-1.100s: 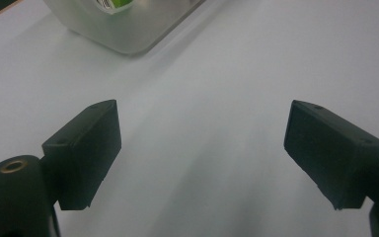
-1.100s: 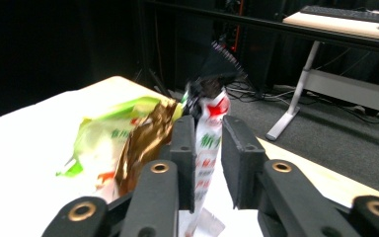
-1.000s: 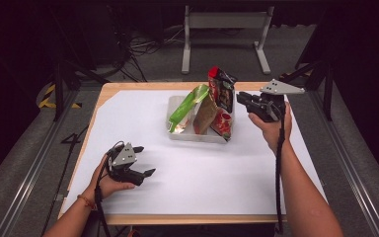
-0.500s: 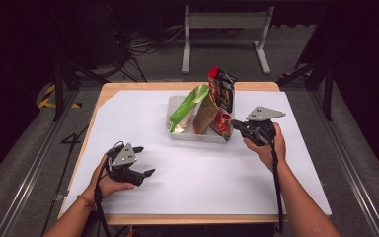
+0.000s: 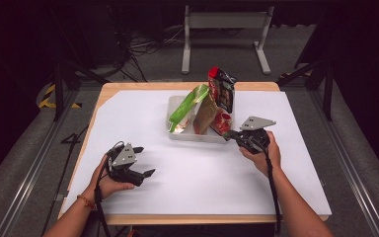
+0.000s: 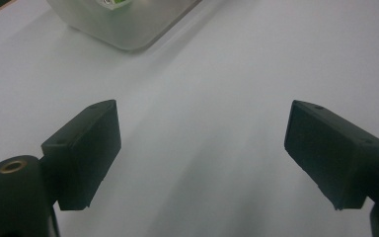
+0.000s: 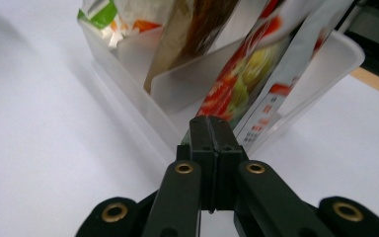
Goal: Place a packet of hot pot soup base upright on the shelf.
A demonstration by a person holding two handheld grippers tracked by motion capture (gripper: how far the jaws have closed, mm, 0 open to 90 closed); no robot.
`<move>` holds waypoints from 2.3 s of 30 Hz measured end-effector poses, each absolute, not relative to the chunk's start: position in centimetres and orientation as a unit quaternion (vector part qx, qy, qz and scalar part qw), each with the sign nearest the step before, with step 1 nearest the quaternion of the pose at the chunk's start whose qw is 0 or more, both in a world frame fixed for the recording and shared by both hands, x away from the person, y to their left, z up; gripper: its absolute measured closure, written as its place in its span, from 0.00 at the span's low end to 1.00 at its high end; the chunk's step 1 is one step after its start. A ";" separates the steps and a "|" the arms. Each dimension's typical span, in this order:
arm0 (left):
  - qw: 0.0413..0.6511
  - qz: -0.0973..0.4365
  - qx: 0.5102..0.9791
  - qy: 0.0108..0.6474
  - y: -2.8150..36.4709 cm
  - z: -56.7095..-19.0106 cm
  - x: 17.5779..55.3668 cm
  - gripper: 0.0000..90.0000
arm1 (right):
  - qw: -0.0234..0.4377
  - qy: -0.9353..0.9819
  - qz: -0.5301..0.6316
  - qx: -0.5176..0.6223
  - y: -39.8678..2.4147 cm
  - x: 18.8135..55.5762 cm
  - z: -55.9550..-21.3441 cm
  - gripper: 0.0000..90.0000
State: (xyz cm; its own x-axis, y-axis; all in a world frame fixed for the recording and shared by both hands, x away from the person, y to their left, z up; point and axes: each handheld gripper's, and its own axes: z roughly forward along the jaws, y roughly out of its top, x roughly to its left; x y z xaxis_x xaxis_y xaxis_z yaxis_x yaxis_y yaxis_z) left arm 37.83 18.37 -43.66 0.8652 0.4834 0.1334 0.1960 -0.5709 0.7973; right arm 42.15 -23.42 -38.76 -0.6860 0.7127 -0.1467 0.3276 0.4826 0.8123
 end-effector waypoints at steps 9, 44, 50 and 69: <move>0.419 0.171 0.870 0.195 18.3 -43.7 37.8 0.17 | 0.236 0.828 0.394 0.320 -23.5 42.4 -39.5 1.00; 0.418 0.171 0.870 0.196 18.4 -43.7 37.9 0.17 | 0.266 0.822 0.360 0.352 -21.8 43.1 -40.1 1.00; 0.421 0.171 0.868 0.200 18.7 -43.7 37.9 0.17 | 0.259 0.819 0.371 0.354 -22.0 43.0 -39.9 1.00; 0.418 0.173 0.869 0.200 18.6 -43.7 37.9 0.17 | 0.267 0.807 0.402 0.341 -23.1 41.9 -38.1 0.95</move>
